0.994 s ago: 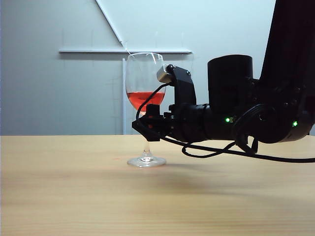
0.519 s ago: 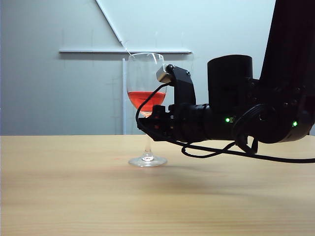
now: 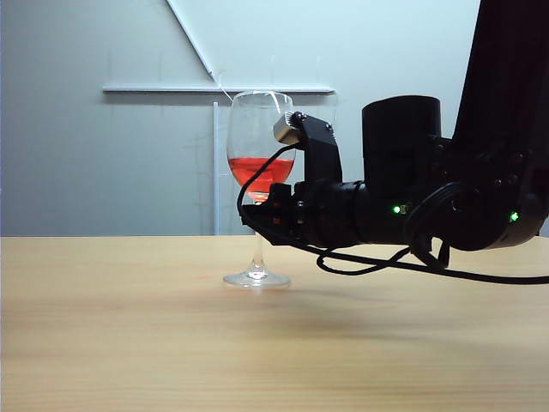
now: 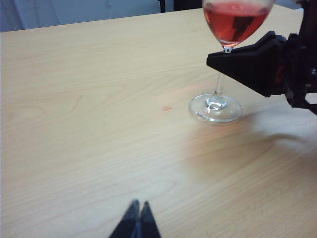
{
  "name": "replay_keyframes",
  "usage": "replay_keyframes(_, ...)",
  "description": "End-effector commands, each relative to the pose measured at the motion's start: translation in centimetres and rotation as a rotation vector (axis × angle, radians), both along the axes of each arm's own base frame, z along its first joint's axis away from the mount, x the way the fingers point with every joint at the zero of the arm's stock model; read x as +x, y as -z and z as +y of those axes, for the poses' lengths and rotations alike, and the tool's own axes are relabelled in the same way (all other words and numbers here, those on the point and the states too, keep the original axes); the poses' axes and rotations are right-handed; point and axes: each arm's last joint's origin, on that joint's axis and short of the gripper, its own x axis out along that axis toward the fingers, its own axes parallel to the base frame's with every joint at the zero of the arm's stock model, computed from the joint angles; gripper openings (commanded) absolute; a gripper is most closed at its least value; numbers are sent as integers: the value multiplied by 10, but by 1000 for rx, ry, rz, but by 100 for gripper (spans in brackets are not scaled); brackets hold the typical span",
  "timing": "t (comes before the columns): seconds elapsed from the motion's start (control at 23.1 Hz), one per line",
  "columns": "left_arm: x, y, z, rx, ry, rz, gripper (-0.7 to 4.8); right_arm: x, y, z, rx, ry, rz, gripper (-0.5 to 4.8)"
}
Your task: Gently pick up the goblet, rotate it counterclockwise for two full turns (viewing from above), and then place it back on the table.
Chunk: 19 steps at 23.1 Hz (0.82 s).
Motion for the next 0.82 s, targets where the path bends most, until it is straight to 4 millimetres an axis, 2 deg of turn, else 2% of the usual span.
replay_keyframes(0.04,0,-2,0,-7,3,-15,-5,-1,-11,0,105,-14,-14,-5)
replay_keyframes(0.43,-2,-7,1,-28,3,-63,-5,-3,-43,-2,375,-31,149,-5)
replay_keyframes(0.69,-3,-8,1,-32,3,-73,-5,-3,-57,-5,372,56,213,-5)
replay_keyframes(0.82,-3,-8,1,-32,3,-72,-5,-6,-67,-8,278,148,199,-5)
